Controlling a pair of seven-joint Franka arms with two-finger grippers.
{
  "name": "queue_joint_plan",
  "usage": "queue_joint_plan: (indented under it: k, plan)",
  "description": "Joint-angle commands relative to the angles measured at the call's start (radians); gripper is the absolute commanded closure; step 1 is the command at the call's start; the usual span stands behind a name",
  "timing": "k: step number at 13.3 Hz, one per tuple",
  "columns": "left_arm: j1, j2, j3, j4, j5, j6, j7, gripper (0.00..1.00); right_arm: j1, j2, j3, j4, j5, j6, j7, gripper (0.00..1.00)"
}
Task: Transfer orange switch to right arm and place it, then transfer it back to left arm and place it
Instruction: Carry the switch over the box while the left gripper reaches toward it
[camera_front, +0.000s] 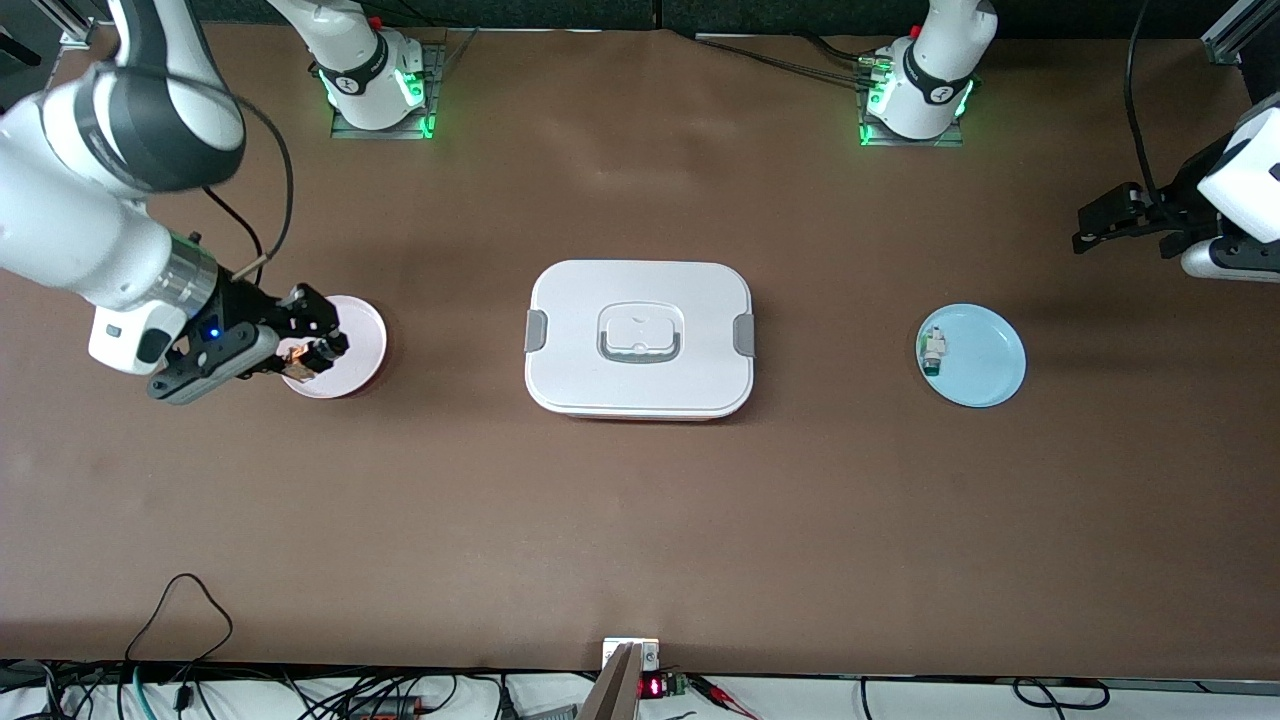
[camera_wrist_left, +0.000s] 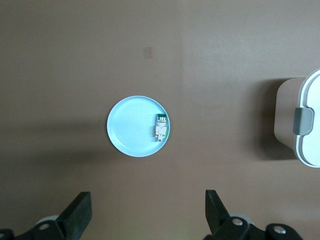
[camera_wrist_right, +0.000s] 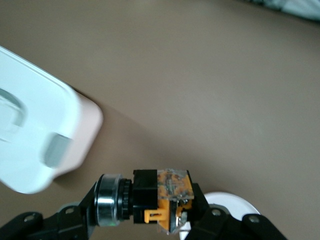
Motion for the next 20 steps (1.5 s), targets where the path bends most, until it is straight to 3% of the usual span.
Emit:
queue_joint_plan:
  k: [1, 4, 6, 10, 14, 18, 20]
  plan:
    - [0.004, 0.006, -0.003, 0.022, -0.018, -0.019, -0.009, 0.00, -0.006, -0.006, 0.092, 0.062, 0.030, -0.017, -0.009, 0.76]
    - [0.004, 0.006, -0.005, 0.022, -0.018, -0.019, -0.009, 0.00, -0.006, -0.011, 0.150, 0.076, 0.043, -0.006, -0.018, 0.76]
    - [0.004, 0.006, -0.005, 0.022, -0.018, -0.021, -0.009, 0.00, -0.006, -0.009, 0.184, 0.101, 0.149, -0.006, -0.090, 0.76]
    - [0.004, 0.004, -0.005, 0.024, -0.018, -0.027, -0.009, 0.00, 0.058, -0.006, 0.192, 0.130, 0.226, 0.017, -0.239, 0.76]
    - [0.004, 0.004, -0.005, 0.022, -0.018, -0.027, -0.004, 0.00, 0.055, 0.017, 0.187, 0.128, 0.511, 0.020, -0.617, 0.76]
    - [0.004, 0.006, -0.005, 0.025, -0.018, -0.027, 0.001, 0.00, 0.064, 0.021, 0.187, 0.128, 0.577, 0.066, -0.655, 0.76]
    - [0.004, 0.006, -0.005, 0.025, -0.016, -0.032, 0.007, 0.00, 0.104, 0.041, 0.190, 0.127, 0.678, 0.129, -0.731, 0.76]
